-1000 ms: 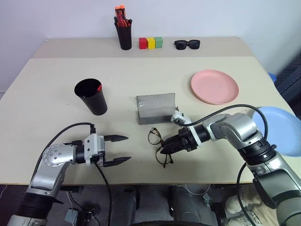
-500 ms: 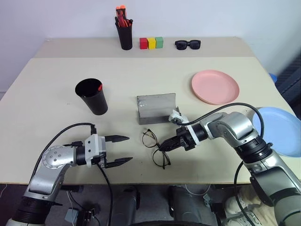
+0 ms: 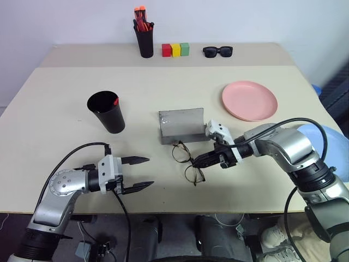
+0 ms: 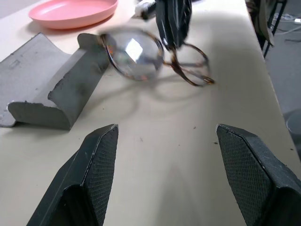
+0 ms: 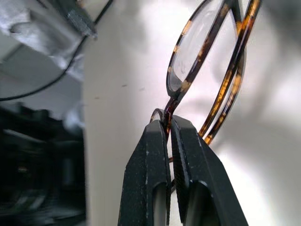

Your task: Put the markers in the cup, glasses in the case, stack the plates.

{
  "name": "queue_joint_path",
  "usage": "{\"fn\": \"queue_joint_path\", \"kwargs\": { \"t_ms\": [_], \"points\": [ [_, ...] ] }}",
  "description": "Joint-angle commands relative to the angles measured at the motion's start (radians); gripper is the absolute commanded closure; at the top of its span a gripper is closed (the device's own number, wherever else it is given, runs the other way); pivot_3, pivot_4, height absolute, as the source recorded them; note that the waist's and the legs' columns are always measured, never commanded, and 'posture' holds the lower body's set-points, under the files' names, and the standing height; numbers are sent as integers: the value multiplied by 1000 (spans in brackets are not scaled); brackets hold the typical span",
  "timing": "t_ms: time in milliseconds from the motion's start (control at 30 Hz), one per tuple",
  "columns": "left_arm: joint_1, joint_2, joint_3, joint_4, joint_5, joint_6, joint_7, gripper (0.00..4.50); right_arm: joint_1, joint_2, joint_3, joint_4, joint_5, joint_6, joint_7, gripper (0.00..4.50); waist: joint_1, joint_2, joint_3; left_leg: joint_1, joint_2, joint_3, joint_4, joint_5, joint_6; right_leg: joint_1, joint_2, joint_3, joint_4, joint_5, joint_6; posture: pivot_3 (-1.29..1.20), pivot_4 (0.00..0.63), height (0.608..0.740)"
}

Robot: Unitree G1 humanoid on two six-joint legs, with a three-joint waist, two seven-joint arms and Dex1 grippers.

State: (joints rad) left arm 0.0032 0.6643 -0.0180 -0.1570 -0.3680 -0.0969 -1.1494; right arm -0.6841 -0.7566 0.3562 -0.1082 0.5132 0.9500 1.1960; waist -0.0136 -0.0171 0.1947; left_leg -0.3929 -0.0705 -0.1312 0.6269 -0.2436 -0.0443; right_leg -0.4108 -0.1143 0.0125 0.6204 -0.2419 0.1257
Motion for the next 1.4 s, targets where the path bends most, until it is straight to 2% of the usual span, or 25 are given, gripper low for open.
{"fn": "queue_joint_path", "kwargs": {
  "t_ms": [33, 233, 400, 567, 767, 900, 1100, 1400],
  "points": [
    [-3, -5, -1, -2, 3, -28, -3, 1091, -11, 2, -75, -26, -21, -90, -21, 4453, 1, 0, 0, 0, 0, 0, 0, 0, 0, 0, 0, 0, 0, 0, 0, 0, 150, 740],
    [-12, -13, -8, 11, 7, -38, -6, 1091, -92, -10, -68, 14, -50, -144, 41, 4453, 1, 0, 0, 0, 0, 0, 0, 0, 0, 0, 0, 0, 0, 0, 0, 0, 150, 740],
    [-17, -19, -11, 17, 12, -45, -5, 1091, -213, 8, -1, 159, -154, -263, 120, 4453, 0, 0, 0, 0, 0, 0, 0, 0, 0, 0, 0, 0, 0, 0, 0, 0, 150, 740],
    [-5, -26, -4, 20, 16, -59, 6, 1091, -330, 93, 21, 371, -253, -427, 146, 4453, -4, 0, 0, 0, 0, 0, -1, 0, 0, -1, 0, 0, 0, 0, 0, 0, 150, 740],
    [30, -32, -3, -52, 24, -34, 58, 1091, -439, 204, 33, 694, -396, -710, 129, 4453, -4, 1, 0, 0, -1, 1, -1, 0, 0, -1, 0, 0, 0, 0, 0, 0, 150, 740],
    [49, -24, -1, -134, 22, 21, 101, 1091, -476, 233, 46, 788, -458, -836, 171, 4453, -3, 1, 1, 0, -1, 0, -1, 0, 0, -2, 0, 0, 1, 1, 1, 0, 150, 740],
    [57, -10, 10, -204, 13, 88, 138, 1091, -498, 240, 60, 817, -501, -864, 290, 4453, -6, 1, 1, 0, -1, 0, -1, 0, 0, -4, 0, 1, 7, 1, 1, 0, 150, 740],
    [45, -18, 4, -165, 19, 75, 136, 1091, -518, 249, 70, 814, -557, -830, 398, 4453, -7, 2, 1, 0, -1, 1, -1, 1, -2, -6, 1, 2, 10, 1, 1, 0, 150, 740]
  ]
}}
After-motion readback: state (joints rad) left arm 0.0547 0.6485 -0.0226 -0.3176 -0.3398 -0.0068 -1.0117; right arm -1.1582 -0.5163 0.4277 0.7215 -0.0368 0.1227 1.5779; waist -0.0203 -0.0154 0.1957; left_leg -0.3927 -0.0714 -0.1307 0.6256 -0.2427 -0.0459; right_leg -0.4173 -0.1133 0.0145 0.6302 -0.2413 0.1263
